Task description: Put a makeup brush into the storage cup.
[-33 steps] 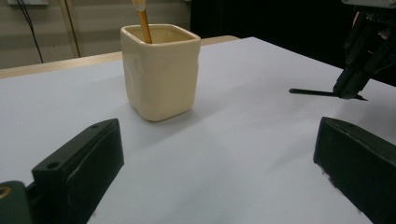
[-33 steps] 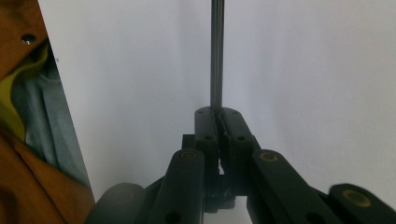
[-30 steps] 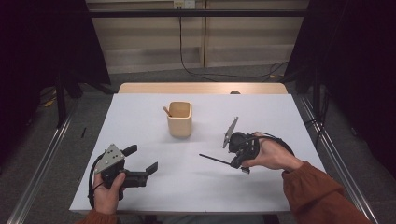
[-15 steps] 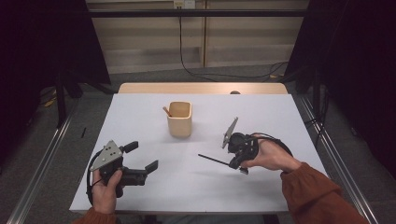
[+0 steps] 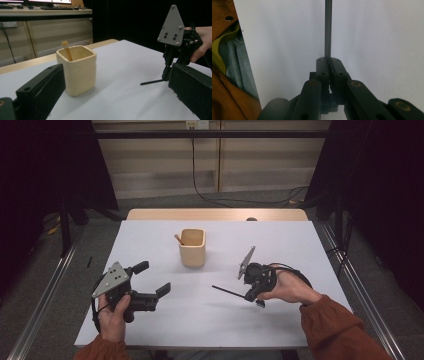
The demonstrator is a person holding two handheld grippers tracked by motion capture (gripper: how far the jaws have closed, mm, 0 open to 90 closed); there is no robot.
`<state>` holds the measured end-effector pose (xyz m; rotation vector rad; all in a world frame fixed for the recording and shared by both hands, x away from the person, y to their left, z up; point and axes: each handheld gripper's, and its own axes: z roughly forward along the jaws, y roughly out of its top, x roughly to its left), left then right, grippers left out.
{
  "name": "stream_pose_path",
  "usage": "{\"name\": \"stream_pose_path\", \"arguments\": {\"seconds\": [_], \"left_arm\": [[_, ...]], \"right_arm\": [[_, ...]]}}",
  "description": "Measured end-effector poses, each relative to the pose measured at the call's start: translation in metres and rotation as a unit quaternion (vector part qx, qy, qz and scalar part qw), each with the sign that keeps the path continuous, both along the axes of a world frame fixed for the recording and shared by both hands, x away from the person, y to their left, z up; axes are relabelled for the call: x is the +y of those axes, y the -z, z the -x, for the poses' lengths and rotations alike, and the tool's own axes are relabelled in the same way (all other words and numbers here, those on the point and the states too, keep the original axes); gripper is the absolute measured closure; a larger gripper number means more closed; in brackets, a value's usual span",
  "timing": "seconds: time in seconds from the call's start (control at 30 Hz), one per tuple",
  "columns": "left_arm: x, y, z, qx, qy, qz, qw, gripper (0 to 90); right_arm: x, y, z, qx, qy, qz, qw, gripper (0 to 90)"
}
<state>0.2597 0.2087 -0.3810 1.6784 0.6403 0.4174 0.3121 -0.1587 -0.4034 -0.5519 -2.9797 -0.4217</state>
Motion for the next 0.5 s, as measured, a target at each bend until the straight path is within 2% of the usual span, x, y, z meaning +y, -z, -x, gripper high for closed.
{"name": "stream_pose_path", "arguments": {"seconds": [0.17,0.4,0.5], "left_arm": [[-0.015,-0.001,-0.004,-0.001,0.022,-0.003,0.9998,0.8],[-0.039,-0.014,-0.012,-0.007,0.055,-0.012,0.9984,0.9],[-0.047,-0.014,-0.015,-0.001,0.068,-0.017,0.9976,0.9]], "right_arm": [[0.001,0.001,0.000,0.001,0.002,0.000,1.0000,86.1],[0.002,0.000,0.002,0.005,0.003,0.001,1.0000,86.1],[0.002,0.000,0.002,-0.002,-0.004,-0.004,1.0000,86.1]]}}
